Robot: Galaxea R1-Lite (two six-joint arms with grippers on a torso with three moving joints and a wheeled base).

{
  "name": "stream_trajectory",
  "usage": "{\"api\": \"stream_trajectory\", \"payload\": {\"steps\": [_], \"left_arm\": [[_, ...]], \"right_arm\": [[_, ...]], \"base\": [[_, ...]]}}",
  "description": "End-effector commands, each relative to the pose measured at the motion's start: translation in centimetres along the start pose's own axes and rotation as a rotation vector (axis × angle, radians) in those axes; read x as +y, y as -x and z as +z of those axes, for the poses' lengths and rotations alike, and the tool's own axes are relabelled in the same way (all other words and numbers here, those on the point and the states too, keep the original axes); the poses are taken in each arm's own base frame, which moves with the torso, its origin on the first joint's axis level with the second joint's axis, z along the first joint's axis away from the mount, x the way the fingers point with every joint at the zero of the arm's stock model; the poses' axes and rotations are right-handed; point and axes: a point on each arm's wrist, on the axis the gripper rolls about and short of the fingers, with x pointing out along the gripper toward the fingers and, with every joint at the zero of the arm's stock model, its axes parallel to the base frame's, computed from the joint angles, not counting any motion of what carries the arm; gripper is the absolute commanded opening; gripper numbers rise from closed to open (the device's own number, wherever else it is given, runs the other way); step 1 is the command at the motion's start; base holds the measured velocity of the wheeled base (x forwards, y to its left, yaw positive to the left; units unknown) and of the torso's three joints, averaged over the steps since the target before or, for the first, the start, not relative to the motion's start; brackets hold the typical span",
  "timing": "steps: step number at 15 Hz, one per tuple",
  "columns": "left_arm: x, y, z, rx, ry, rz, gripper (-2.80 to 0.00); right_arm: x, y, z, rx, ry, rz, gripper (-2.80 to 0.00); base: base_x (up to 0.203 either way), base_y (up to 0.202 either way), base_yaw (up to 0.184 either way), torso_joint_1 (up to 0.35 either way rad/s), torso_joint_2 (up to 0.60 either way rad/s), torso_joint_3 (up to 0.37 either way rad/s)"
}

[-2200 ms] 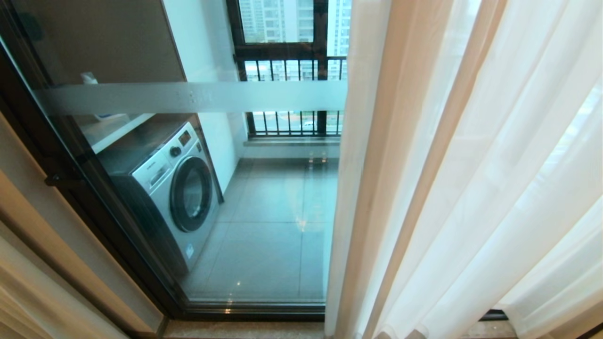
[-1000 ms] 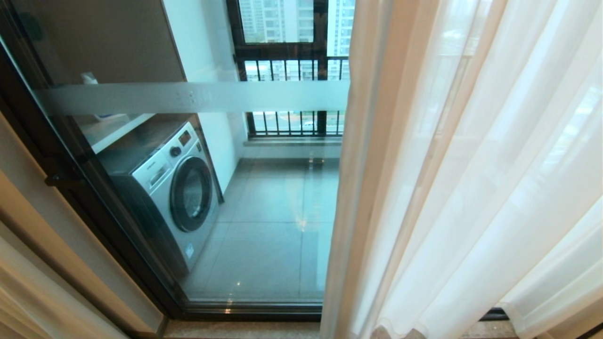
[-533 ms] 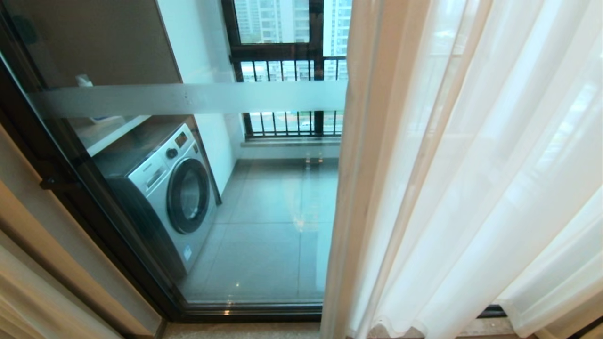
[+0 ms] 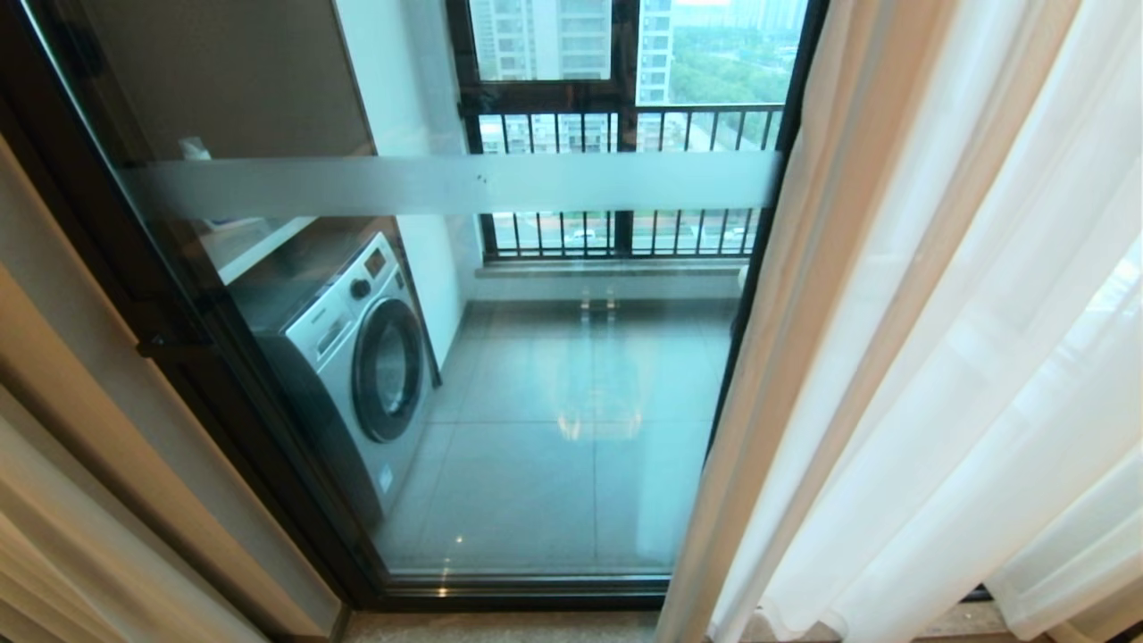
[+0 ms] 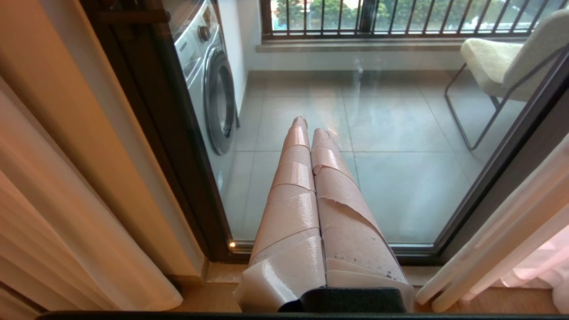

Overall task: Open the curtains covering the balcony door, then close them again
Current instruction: Close the inner curtains on both sides

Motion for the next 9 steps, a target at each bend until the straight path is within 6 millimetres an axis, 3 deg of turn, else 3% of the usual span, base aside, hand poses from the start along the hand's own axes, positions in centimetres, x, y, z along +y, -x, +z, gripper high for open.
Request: {"api": "stream_trajectory", "payload": {"steps": [1, 9], "left_arm": [[0.0, 0.0, 0.0, 0.0, 0.001, 0.0, -2.8], [0.0, 0.0, 0.0, 0.0, 0.001, 0.0, -2.8]], "right_arm": [[0.0, -0.01, 0.0, 0.001, 0.0, 0.002, -2.8], [0.0, -0.01, 0.0, 0.001, 0.0, 0.002, -2.8]], "base": [[0.0, 0.194, -0.001, 0.005, 0.0, 0.002], [0.0, 0.189, 0.001, 0.001, 0.0, 0.003]]}}
